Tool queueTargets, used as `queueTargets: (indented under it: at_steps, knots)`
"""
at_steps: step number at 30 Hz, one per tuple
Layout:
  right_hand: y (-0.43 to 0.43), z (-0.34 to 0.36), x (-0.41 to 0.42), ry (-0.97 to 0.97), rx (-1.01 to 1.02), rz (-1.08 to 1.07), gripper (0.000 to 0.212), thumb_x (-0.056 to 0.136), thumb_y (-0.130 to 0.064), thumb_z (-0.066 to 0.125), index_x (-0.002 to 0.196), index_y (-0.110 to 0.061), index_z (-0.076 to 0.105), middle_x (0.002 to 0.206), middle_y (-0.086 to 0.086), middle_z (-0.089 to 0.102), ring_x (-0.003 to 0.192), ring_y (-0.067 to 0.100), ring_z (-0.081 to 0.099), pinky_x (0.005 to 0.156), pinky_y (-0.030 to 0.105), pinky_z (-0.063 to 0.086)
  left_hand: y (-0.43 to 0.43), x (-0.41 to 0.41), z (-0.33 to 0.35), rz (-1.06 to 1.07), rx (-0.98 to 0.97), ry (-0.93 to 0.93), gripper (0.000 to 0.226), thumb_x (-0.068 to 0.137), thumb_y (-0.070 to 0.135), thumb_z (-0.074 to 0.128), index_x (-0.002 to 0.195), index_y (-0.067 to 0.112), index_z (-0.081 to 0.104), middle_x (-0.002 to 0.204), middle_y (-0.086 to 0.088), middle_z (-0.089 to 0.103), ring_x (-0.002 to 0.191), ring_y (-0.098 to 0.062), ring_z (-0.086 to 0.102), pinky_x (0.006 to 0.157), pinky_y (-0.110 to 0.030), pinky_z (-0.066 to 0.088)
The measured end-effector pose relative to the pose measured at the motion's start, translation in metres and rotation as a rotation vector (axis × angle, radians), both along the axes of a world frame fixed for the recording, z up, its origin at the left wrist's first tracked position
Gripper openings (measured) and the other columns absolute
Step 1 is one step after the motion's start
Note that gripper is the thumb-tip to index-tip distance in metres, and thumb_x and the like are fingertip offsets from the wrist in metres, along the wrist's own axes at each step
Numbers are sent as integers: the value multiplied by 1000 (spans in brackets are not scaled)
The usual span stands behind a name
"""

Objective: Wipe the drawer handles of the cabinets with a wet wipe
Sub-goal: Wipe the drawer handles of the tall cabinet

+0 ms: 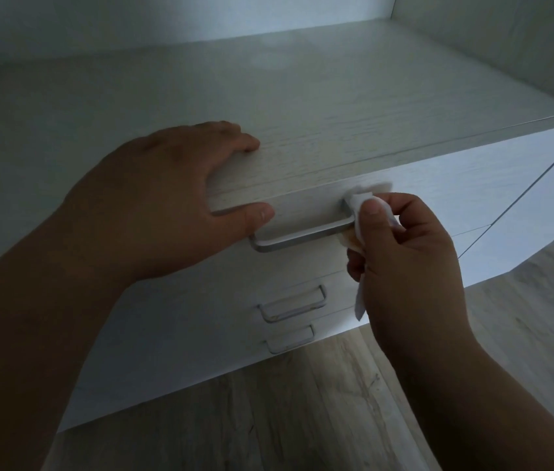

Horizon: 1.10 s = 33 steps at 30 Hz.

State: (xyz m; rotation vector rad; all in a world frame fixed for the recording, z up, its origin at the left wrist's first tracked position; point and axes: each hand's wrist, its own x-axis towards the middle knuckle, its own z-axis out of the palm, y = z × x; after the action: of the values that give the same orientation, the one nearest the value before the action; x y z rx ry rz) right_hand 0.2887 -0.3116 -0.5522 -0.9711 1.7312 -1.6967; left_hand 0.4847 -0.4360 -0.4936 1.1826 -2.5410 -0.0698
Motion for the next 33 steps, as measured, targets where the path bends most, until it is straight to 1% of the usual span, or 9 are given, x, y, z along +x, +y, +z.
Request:
queueTargets:
  at_steps: [3, 6, 12, 16, 19, 22, 26, 30, 33]
  knots:
    - [1, -7, 8, 120, -23, -88, 18, 104, -35, 55, 87, -28, 56, 77, 0, 64, 61, 13, 60, 54, 19, 51, 0, 1, 0, 0, -7, -10, 87, 73, 87, 43, 149, 45, 44, 161, 19, 41, 147, -12, 42, 122, -44, 35]
    - [7, -12, 22, 154, -66, -127, 18, 104, -28, 57, 86, -28, 52, 83, -6, 64, 67, 18, 62, 53, 25, 51, 0, 1, -1, -1, -19, -12, 87, 74, 87, 43, 149, 44, 44, 161, 19, 41, 146, -12, 43, 122, -43, 35]
    - [8, -10, 15, 255, -81, -147, 15, 101, -28, 62, 88, -32, 56, 82, -14, 69, 69, 12, 70, 59, 34, 57, 2, 1, -1, -2, -23, -17, 86, 74, 86, 42, 149, 45, 43, 161, 19, 40, 148, -11, 41, 123, -43, 33]
    - [16, -9, 27, 293, -114, -78, 13, 98, -27, 66, 86, -29, 61, 78, -16, 71, 70, 6, 70, 56, 20, 53, 3, 0, 2, -8, -38, -33, 84, 76, 84, 42, 149, 41, 45, 161, 16, 42, 146, -13, 42, 122, -40, 33]
    - [21, -4, 32, 344, -107, -36, 13, 96, -28, 68, 86, -37, 65, 80, -16, 71, 73, 4, 70, 61, 13, 53, 4, 1, 2, -16, -30, -56, 86, 77, 83, 41, 151, 39, 44, 162, 14, 40, 147, -12, 40, 121, -36, 30]
    - [19, 0, 29, 328, -117, -90, 14, 96, -30, 69, 87, -40, 66, 80, -17, 72, 72, 6, 71, 63, 21, 58, 5, 5, 3, -20, 8, -44, 85, 77, 84, 40, 151, 43, 44, 164, 17, 37, 149, -9, 37, 123, -35, 28]
    - [18, -4, 58, 347, -82, -18, 7, 96, -31, 72, 90, -30, 74, 73, -11, 71, 67, 7, 70, 62, 32, 57, 11, 14, 7, -21, 62, 77, 72, 79, 80, 43, 142, 48, 56, 156, 21, 47, 144, -3, 43, 122, -38, 35]
    - [20, -2, 68, 380, -64, 38, 5, 94, -33, 71, 97, -36, 74, 76, -19, 71, 71, 4, 70, 64, 27, 58, 14, 38, 6, -107, 23, -156, 75, 88, 73, 34, 159, 48, 30, 169, 17, 27, 154, -4, 26, 127, -33, 22]
    - [20, -1, 64, 352, -40, -16, 8, 92, -35, 71, 86, -35, 66, 74, -18, 69, 68, 6, 69, 63, 26, 58, 13, 45, 6, -128, -18, -231, 74, 93, 69, 31, 163, 44, 24, 171, 12, 23, 155, -10, 25, 126, -31, 16]
